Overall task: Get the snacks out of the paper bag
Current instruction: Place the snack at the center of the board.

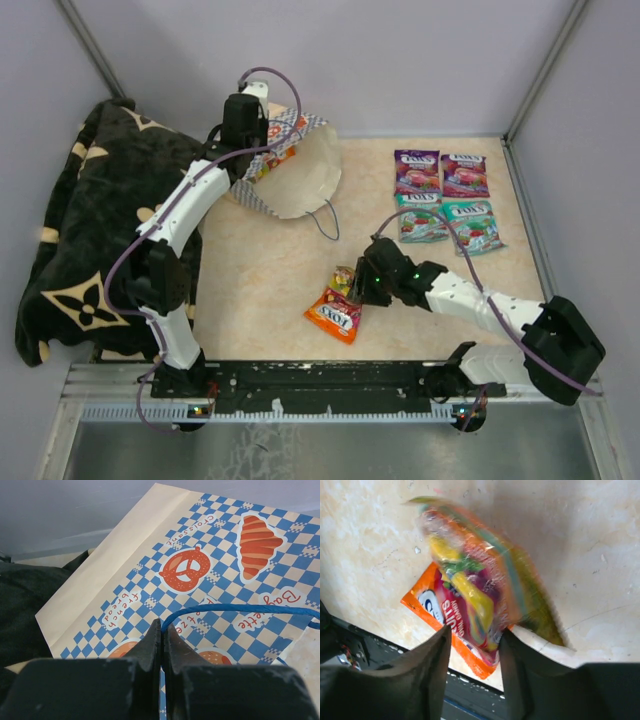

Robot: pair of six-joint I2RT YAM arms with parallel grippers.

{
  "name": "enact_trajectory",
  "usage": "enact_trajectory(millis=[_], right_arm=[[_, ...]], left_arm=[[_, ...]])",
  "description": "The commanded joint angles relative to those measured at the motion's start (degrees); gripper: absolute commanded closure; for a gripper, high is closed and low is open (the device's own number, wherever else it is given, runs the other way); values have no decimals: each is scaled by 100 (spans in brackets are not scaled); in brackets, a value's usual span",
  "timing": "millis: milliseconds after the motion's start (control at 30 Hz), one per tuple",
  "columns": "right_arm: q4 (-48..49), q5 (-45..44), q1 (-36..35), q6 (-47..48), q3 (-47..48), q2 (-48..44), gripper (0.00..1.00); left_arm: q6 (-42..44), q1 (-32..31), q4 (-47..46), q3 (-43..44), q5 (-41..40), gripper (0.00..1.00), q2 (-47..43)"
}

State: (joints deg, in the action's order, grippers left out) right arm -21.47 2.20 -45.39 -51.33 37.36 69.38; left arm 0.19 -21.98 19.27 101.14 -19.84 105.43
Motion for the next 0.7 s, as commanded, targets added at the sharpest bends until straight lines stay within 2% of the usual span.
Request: enact_trajectory(millis=[0,100,167,400,667], right_arm=[[-73,-289,-66,332,569,-165,42],[-543,-564,-67,609,816,-161,14],[-780,-800,-67,826,992,-244,2],[-1135,-1156,-65,1903,1510,-619,1],[-1603,-671,-45,2917,2240,-224,1]], left_arm=[[-20,51,-72,-124,118,100,-156],[-18,46,-38,-195,107,100,-221],[-19,45,-33,-258,119,100,-273],[116,45,164,-220,475,100,-333],[174,46,182,-277,648,100,-504]])
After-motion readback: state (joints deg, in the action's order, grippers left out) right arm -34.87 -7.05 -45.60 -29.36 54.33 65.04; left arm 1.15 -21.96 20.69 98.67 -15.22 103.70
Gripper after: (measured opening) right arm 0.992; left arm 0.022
